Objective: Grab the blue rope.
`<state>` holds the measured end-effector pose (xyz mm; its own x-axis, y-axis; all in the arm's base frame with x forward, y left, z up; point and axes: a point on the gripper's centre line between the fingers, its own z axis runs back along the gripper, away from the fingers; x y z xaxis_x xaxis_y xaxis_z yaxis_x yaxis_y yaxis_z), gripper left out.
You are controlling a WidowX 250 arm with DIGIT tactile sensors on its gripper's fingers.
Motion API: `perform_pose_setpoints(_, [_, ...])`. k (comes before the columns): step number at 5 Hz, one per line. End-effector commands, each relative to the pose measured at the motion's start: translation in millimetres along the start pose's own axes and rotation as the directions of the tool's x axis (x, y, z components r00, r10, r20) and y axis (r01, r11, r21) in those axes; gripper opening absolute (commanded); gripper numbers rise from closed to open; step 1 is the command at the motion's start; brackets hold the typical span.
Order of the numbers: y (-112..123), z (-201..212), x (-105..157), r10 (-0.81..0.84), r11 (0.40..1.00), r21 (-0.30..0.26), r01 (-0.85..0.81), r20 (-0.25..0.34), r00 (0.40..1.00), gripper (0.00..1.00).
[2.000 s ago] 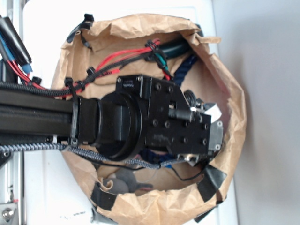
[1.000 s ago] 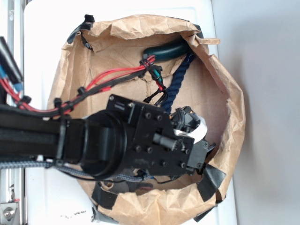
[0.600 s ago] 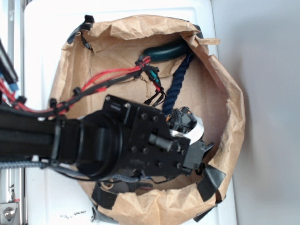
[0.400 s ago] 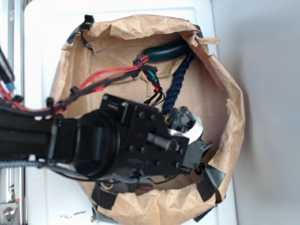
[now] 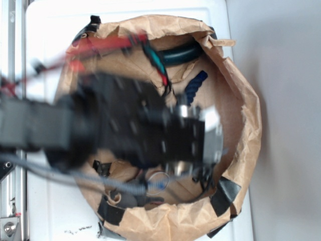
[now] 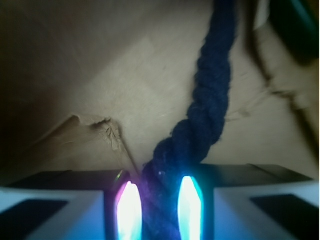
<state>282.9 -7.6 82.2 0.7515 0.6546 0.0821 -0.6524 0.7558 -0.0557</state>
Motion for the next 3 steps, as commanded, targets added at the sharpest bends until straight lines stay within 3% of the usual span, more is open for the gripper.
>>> perform_pose_setpoints(1, [16.4, 71.8, 27.4, -0.060, 0.995, -0.082, 0.058, -0.026, 0.998, 0.00])
perform_pose_setpoints(3, [24.4, 86.4, 26.8, -0.130, 0.986, -0.100, 0.132, 0.027, 0.991, 0.00])
